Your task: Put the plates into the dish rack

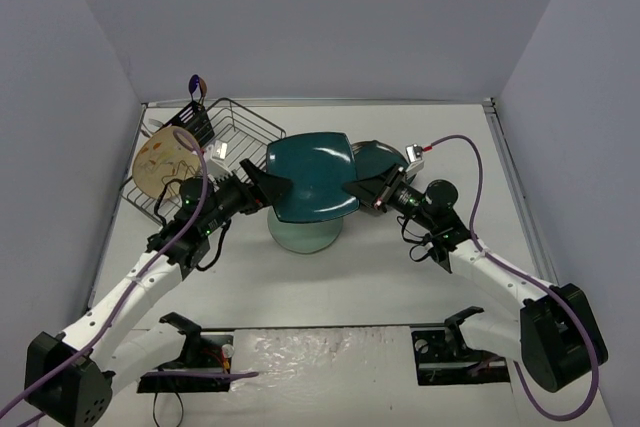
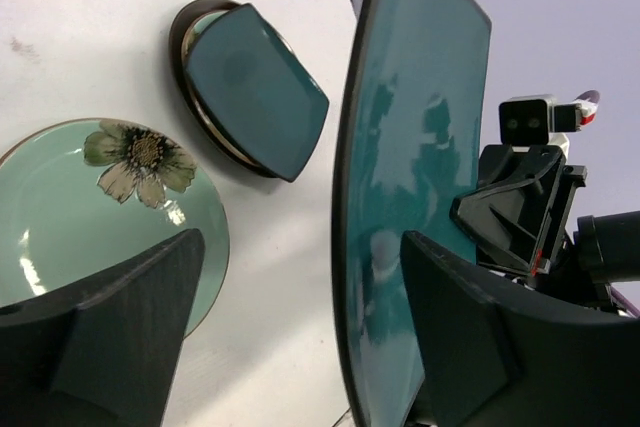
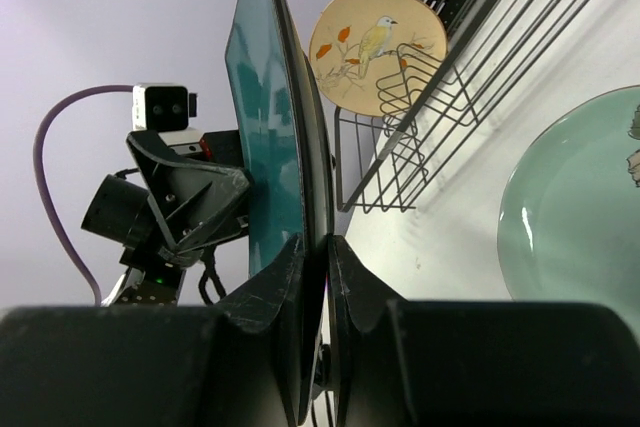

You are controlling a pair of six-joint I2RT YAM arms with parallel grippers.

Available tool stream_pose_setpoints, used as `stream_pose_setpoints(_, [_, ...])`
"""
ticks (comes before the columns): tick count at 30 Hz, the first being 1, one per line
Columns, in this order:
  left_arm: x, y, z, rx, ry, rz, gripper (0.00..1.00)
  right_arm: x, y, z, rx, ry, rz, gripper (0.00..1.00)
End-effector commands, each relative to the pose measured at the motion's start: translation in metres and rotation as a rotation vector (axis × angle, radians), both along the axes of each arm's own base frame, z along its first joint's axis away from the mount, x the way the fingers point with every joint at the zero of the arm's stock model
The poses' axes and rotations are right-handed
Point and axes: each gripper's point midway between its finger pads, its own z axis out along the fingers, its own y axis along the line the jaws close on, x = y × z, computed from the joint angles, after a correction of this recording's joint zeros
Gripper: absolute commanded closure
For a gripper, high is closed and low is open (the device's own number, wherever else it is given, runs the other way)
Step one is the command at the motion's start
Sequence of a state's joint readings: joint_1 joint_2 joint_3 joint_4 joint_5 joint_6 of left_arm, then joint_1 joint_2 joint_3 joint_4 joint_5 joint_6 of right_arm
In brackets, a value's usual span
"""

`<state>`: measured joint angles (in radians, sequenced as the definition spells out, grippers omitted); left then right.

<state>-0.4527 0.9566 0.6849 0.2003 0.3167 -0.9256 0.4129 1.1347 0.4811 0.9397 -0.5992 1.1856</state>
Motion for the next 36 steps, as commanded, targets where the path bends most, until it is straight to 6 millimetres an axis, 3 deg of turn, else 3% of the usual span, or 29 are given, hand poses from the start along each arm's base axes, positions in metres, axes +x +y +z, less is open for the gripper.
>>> stream_pose_setpoints(1, [0.005, -0.009, 0.072, -0.138, -0.191, -0.004, 0.34, -0.021, -0.004, 0.086, 0.187, -0.281, 0.048, 1.0])
stream_pose_setpoints(11, [0.003, -0.018, 0.075, -0.171, -0.195, -0.029, 0.56, -0.023, -0.003, 0.079, 0.205, -0.275, 0.061, 1.0])
stream_pose_setpoints(18, [-0.001, -0.022, 0.083, -0.189, -0.204, -0.054, 0.95, -0.022, -0.003, 0.074, 0.187, -0.272, 0.057, 1.0])
stream_pose_setpoints(22, [-0.003, -0.019, 0.087, -0.178, -0.219, -0.046, 1.0, -0.019, -0.002, 0.067, 0.147, -0.269, 0.048, 0.98])
stream_pose_setpoints(24, [-0.004, -0.016, 0.09, -0.157, -0.232, -0.032, 1.0, -0.018, -0.002, 0.062, 0.107, -0.278, 0.043, 0.86])
stream_pose_setpoints(28, [-0.006, -0.005, 0.099, -0.077, -0.279, -0.001, 1.0, -0.012, -0.004, 0.044, -0.014, -0.277, 0.007, 0.37])
stream_pose_setpoints(31, [-0.009, 0.008, 0.115, 0.013, -0.341, 0.034, 1.0, -0.005, -0.01, 0.029, -0.133, -0.268, -0.033, 0.07])
stream_pose_setpoints(33, [-0.011, 0.015, 0.126, 0.065, -0.377, 0.052, 1.0, -0.004, -0.012, 0.024, -0.184, -0.257, -0.041, 0.0])
stream_pose_setpoints(36, [-0.014, 0.031, 0.146, 0.204, -0.44, 0.078, 1.0, -0.002, -0.018, 0.021, -0.269, -0.269, -0.057, 0.0])
